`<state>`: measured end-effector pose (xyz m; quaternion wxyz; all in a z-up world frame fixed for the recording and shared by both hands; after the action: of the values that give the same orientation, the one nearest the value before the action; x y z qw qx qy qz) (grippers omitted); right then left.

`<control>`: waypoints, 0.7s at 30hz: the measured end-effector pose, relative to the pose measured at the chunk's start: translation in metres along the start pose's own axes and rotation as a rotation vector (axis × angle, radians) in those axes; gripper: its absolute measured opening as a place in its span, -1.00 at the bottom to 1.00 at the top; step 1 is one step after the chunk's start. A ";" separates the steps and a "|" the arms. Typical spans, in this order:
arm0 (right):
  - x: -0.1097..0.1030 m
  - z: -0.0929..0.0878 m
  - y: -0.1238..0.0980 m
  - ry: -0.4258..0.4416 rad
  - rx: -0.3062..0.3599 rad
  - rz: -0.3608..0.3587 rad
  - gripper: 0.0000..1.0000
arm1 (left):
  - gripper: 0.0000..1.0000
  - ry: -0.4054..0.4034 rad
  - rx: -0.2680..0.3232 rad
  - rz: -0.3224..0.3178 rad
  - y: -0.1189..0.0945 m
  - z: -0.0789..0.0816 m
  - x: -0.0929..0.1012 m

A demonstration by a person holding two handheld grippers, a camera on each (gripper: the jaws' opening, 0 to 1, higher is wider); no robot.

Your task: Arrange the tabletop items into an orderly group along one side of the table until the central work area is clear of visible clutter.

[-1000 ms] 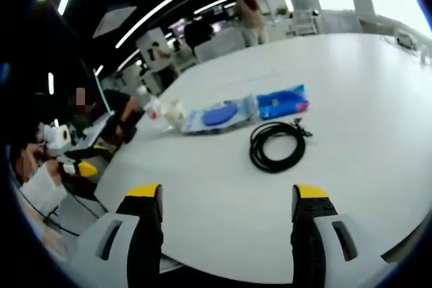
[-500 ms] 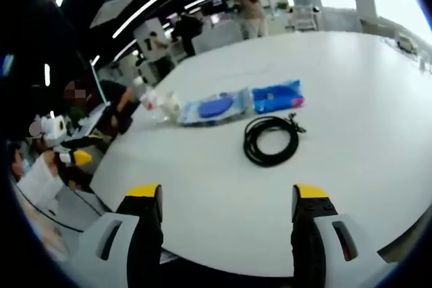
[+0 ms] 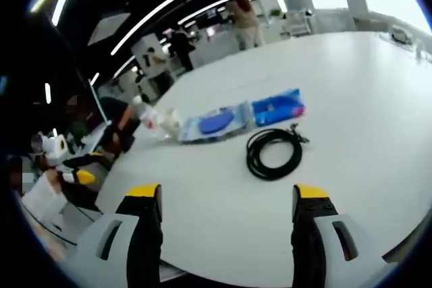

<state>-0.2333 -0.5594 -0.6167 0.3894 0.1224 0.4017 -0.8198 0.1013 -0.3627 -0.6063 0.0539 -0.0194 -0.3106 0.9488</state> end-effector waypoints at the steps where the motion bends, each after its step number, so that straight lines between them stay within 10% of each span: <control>1: 0.000 -0.001 0.000 -0.001 -0.004 0.000 0.55 | 0.74 0.008 -0.005 0.000 0.001 0.001 0.000; 21: -0.007 0.009 0.008 -0.026 -0.004 0.012 0.53 | 0.76 -0.004 0.049 0.030 -0.011 0.000 -0.012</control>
<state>-0.2221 -0.5651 -0.6119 0.3998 0.1133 0.3974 -0.8182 0.1145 -0.3549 -0.6001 0.0397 -0.0208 -0.2868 0.9569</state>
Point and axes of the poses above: the point that each gripper's makers call its tool centre point, and the gripper's own axes: y roughly forward along the fingers, x roughly to its right, z roughly out of its top, the point moved 6 cm from there along -y, roughly backward along the fingers, and after that the axes turned 10 degrees about y, right-handed, at the moved point
